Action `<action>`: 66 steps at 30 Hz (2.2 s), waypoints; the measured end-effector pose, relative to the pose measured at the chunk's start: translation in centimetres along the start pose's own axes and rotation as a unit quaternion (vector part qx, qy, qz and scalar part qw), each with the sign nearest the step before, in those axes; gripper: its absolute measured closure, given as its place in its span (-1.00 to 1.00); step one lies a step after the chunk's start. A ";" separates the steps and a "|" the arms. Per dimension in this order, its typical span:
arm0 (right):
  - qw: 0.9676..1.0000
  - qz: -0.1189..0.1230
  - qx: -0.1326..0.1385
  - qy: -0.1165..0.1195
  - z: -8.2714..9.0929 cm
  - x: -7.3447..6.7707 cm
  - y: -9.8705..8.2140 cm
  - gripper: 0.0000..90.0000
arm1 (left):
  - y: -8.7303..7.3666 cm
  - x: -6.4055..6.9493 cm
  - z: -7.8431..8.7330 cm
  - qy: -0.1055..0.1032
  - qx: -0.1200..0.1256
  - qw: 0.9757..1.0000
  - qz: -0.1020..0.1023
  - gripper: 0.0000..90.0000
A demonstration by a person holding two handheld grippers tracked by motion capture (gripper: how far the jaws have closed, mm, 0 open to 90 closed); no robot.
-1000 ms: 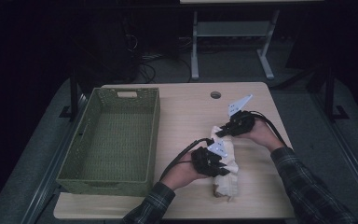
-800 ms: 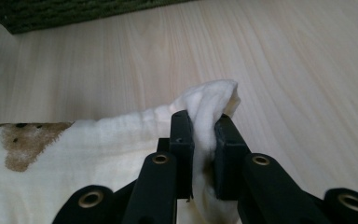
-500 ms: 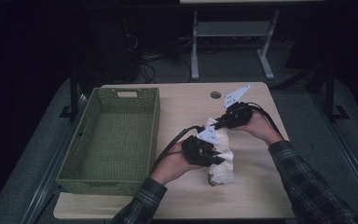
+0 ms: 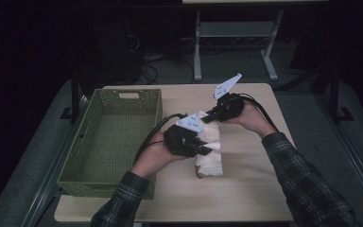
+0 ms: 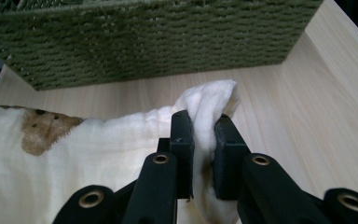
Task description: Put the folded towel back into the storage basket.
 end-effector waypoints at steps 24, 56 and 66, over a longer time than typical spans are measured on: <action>1.000 0.019 0.007 -0.002 -6.3 0.4 10.9 0.79 | -7.8 -3.7 10.7 0.034 0.013 0.999 0.011 0.77; 0.998 0.055 -0.013 0.023 -16.0 -1.6 17.3 0.79 | -16.4 -4.6 14.7 0.055 -0.001 0.997 0.054 0.76; 0.998 0.053 -0.023 0.021 -16.1 -1.6 16.1 0.79 | -16.2 -4.5 11.7 0.023 -0.017 0.999 0.044 0.75</action>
Point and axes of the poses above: each handheld gripper's, and its own axes: z roughly backward along the jaws, y roughly out of its top, x roughly to its right, the point moved 5 cm from there along -z, roughly forward along the jaws, and after that the axes turned 5 degrees about -x, right-handed, at the moved point
